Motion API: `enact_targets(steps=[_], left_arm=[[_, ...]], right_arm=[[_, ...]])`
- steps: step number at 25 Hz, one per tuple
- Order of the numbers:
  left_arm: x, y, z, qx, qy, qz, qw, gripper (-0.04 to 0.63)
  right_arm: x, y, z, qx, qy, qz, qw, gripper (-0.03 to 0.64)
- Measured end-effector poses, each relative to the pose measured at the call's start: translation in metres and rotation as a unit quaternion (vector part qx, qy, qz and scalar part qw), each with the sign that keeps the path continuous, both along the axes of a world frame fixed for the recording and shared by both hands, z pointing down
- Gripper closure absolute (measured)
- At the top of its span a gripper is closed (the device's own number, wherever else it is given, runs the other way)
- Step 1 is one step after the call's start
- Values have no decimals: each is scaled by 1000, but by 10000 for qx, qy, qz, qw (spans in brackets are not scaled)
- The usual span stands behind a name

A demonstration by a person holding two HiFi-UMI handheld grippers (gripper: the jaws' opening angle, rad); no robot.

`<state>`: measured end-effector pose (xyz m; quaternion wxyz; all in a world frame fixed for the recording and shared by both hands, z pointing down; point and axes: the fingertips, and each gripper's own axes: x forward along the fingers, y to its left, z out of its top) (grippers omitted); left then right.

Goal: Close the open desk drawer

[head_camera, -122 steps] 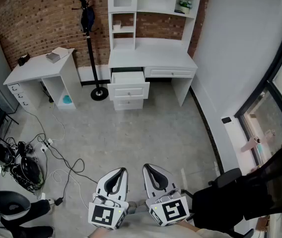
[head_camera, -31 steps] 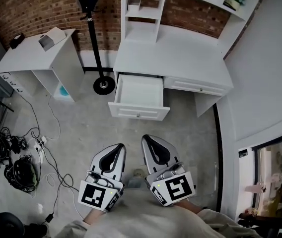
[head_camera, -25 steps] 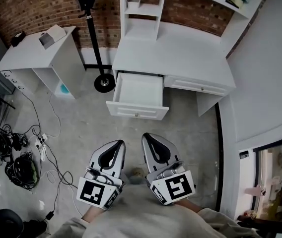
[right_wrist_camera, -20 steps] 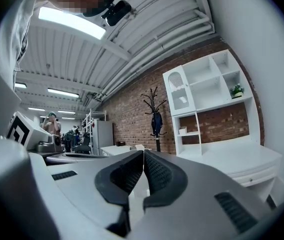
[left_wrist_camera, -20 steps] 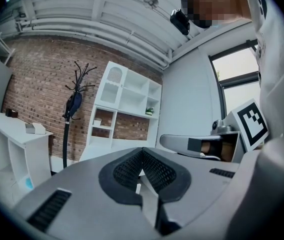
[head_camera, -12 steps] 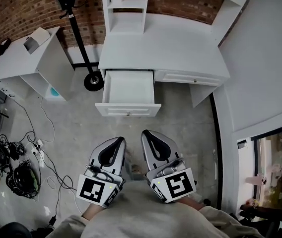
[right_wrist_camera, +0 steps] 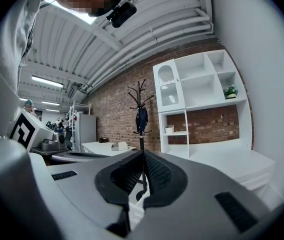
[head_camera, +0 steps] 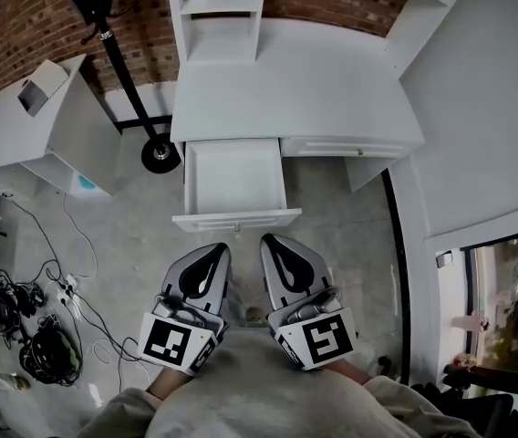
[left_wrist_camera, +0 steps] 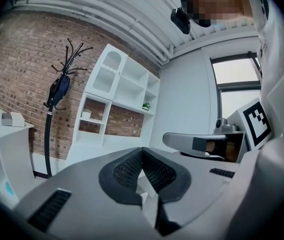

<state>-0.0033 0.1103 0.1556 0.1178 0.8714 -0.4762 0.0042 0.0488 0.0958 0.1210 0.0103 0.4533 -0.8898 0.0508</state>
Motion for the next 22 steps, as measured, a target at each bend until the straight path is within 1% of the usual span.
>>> enact_targets(steps=[2,5,6,10,14,22], left_arm=[[-12,-21,-1,-28,-10,116,9999,578],[-27,-52,-4,-34,-16,302,9995,578],[-31,-61,-4,-48,-3,348,9994,578],[-46,-89,-1,-148,26,552,9984,578],[-55,-104,6,-226,25,749,9969,578],[-58,-128,27,-453,52,874,9951,578]], right_arm=[[-11,-19,1,10,142,67,9999,586],[-28,-51,-9,94,-37,291,9995,586],[-32,-60,-8,33,-53,355,9993,586],[-44,-83,7,-221,228,484,9983,586],[-53,-97,15,-348,187,691,9968,586],[-57,-126,35,-563,214,764,9953,586]])
